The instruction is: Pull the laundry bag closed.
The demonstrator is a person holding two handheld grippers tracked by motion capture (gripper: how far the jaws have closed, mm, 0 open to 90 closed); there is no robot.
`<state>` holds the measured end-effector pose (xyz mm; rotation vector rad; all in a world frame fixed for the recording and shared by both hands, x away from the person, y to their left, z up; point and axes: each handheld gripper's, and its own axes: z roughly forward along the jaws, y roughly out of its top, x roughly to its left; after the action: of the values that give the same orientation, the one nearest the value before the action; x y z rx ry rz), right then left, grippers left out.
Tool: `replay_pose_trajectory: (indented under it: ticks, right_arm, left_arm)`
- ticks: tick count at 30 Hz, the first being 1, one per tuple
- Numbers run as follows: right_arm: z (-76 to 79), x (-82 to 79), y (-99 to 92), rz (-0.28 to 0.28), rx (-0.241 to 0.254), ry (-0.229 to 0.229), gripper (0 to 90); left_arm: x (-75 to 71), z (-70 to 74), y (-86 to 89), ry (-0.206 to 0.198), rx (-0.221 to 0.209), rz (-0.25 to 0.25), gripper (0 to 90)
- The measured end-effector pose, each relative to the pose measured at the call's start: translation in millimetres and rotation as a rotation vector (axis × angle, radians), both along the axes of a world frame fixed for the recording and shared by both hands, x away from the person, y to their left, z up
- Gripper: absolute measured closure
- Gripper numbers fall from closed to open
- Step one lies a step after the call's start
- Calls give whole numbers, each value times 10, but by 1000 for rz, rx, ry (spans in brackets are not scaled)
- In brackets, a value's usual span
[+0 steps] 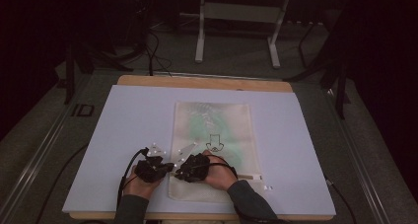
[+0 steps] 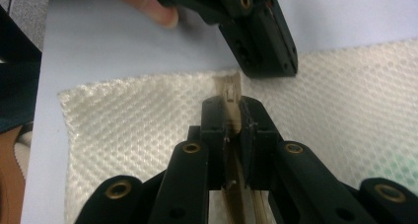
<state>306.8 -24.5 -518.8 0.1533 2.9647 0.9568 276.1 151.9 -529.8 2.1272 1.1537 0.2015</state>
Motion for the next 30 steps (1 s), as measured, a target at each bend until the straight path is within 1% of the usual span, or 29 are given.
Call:
replay_pose_trajectory:
  ticks: [3, 8, 12, 16, 24, 30]
  right_arm:
    - [-5, 0, -35, -3, -1, 5, 825]
    - [7, -11, -27, 9, -21, -11, 824]
    - [10, -15, -59, 10, -26, -10, 825]
    - [20, -27, -84, 15, -40, -23, 825]
    - [30, -48, -134, 23, -55, -43, 824]
    - [34, -64, -165, 22, -61, -48, 825]
  left_arm:
    - [1, 0, 1, 0, 0, -2, 899]
    - [-4, 1, -1, -4, 4, -3, 898]
    - [-2, -2, 2, -4, -2, -2, 898]
    - [-4, -1, 2, -5, 1, -4, 898]
    - [-4, -2, 4, -6, 1, -5, 898]
    - [-4, -2, 3, -6, 2, -5, 898]
